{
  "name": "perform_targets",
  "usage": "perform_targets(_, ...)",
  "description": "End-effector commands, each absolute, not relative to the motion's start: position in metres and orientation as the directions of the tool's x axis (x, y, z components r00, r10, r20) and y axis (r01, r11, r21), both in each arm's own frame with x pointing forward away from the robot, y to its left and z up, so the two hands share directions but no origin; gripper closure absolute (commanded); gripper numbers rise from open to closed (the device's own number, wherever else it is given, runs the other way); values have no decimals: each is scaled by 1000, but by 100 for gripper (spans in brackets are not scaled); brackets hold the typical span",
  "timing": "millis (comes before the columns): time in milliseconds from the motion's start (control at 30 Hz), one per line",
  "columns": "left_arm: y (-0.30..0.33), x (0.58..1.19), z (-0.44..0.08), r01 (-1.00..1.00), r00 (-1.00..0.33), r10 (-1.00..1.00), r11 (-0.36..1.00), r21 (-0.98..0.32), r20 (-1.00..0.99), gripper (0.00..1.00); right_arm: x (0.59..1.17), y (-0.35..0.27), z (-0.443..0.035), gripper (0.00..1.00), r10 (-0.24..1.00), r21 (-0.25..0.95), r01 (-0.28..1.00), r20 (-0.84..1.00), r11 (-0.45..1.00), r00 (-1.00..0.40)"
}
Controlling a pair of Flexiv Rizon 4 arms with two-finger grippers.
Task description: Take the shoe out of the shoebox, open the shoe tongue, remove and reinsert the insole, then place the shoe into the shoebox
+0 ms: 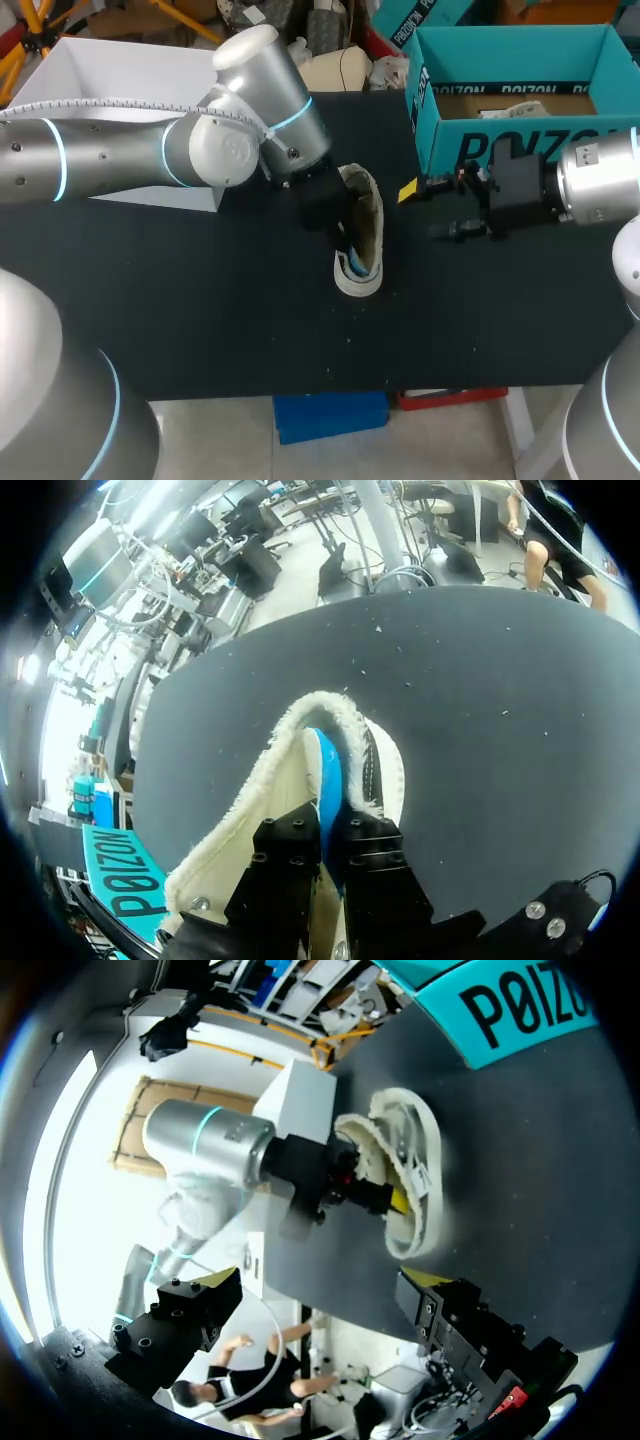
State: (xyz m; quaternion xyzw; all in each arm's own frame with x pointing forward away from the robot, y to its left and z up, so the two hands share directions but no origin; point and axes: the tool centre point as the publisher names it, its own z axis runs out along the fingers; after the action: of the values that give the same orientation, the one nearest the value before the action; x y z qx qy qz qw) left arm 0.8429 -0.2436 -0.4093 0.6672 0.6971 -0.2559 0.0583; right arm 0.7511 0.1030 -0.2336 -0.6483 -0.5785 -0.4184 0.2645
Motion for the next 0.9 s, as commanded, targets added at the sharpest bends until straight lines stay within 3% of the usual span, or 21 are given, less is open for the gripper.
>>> perform_targets(33,-248,845,-408,965,-98,900,-19,-263,-424,77,751,104,-233,0,531,141,971,847,-191,-18)
perform_targets(100,-247,845,-401,968,-91,897,-22,-250,-432,69,751,104,-233,0,531,141,971,847,-191,-18)
perform_targets(133,-247,845,-397,970,-87,895,-24,-244,-437,60,751,104,-233,0,531,141,971,847,-191,-18)
perform_targets(167,-247,844,-393,970,-85,894,-27,-242,-440,39,751,104,-233,0,531,141,971,847,-191,-18)
perform_targets(200,-247,843,-388,970,-84,890,-30,-242,-448,7,751,104,-233,0,531,141,971,847,-191,-18)
perform_targets(233,-247,842,-384,970,-83,887,-32,-240,-453,0,751,104,-233,0,531,141,971,847,-191,-18)
perform_targets(400,-247,840,-365,972,-83,876,-34,-232,-475,0,751,104,-233,0,531,141,971,847,-191,-18)
perform_targets(467,-247,840,-357,973,-85,870,-32,-229,-486,16,751,104,-233,0,531,141,971,847,-191,-18)
perform_targets(567,-248,840,-345,976,-88,862,-25,-216,-499,55,751,104,-233,0,531,141,971,847,-191,-18)
perform_targets(733,-250,840,-329,984,-85,861,-7,-180,-501,91,751,104,-233,0,531,141,971,847,-191,-18)
perform_targets(833,-250,839,-325,990,-65,876,-4,-142,-478,100,751,104,-233,0,531,141,971,847,-191,-18)
perform_targets(900,-249,837,-325,995,-39,894,-8,-102,-446,100,751,104,-233,0,531,141,971,847,-191,-18)
